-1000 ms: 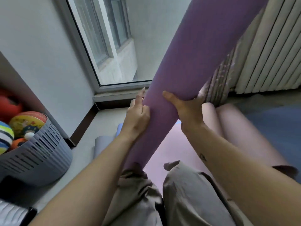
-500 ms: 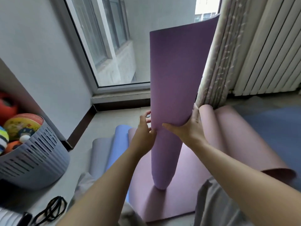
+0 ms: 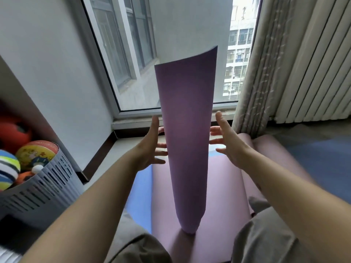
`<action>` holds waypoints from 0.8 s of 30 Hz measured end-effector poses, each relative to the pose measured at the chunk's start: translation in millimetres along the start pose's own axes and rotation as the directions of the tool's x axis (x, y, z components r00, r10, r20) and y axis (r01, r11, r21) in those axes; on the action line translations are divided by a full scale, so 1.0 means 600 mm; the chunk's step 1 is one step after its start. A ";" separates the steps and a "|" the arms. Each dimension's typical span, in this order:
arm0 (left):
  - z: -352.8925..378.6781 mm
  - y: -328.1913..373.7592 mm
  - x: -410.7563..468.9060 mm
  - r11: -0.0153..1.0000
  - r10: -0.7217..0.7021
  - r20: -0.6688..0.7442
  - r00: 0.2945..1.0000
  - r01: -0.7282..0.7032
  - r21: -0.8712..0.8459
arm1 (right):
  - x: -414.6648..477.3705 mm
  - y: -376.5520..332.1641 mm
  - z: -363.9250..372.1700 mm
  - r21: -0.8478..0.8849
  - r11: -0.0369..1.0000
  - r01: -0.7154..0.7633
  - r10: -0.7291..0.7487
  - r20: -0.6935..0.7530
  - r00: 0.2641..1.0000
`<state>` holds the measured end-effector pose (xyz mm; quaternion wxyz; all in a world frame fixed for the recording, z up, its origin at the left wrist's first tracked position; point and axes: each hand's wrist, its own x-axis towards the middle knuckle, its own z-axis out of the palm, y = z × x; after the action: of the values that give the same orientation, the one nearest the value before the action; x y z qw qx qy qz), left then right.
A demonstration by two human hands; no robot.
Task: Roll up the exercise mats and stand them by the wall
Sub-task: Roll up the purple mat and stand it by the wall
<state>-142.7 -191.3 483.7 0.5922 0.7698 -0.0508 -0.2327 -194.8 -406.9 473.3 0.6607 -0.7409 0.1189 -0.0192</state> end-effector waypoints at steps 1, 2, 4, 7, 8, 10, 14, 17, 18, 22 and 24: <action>-0.007 0.007 0.000 0.999 -0.022 0.017 1.000 0.022 0.027 | 0.000 -0.006 -0.001 -0.035 0.999 -0.031 0.032 0.017 0.999; -0.014 0.014 0.000 0.999 -0.034 0.009 0.999 0.034 0.035 | 0.000 -0.014 0.000 -0.057 0.997 -0.053 0.055 0.033 0.998; -0.026 0.027 0.001 0.998 -0.037 -0.035 0.999 0.039 0.046 | 0.001 -0.027 0.002 -0.070 0.994 -0.083 0.087 0.063 0.994; -0.038 0.040 -0.001 0.998 -0.020 0.004 1.000 0.020 0.065 | -0.002 -0.045 0.003 -0.067 0.995 -0.080 0.084 0.061 0.995; -0.040 0.042 -0.004 0.999 -0.012 0.012 1.000 0.012 0.053 | -0.001 -0.048 0.002 -0.056 0.995 -0.077 0.080 0.056 0.995; -0.044 0.048 -0.010 0.999 0.018 0.009 1.000 -0.019 0.045 | -0.002 -0.052 0.001 -0.016 0.998 -0.065 0.065 0.047 0.997; -0.066 0.071 -0.019 0.994 -0.008 0.102 0.995 -0.003 0.106 | -0.006 -0.072 0.009 -0.056 0.998 -0.021 0.022 0.017 1.000; -0.083 0.094 -0.024 0.993 -0.063 0.129 0.990 0.050 0.103 | -0.010 -0.096 0.003 -0.018 0.994 -0.104 0.106 0.135 0.985; -0.089 0.102 -0.024 0.993 -0.070 0.136 0.988 0.056 0.100 | -0.009 -0.103 -0.004 0.001 0.990 -0.141 0.139 0.176 0.975; -0.109 0.132 -0.028 0.979 -0.125 0.191 0.974 0.090 0.181 | -0.009 -0.136 -0.020 -0.047 0.982 -0.183 0.189 0.328 0.926; -0.118 0.146 -0.029 0.972 -0.151 0.215 0.965 0.105 0.208 | -0.015 -0.153 -0.019 -0.046 0.984 -0.170 0.174 0.398 0.901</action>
<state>-110.8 -147.9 584.5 0.4879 0.7936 -0.0913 -0.3520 -192.0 -407.3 566.5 0.6665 -0.7190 0.0462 0.1917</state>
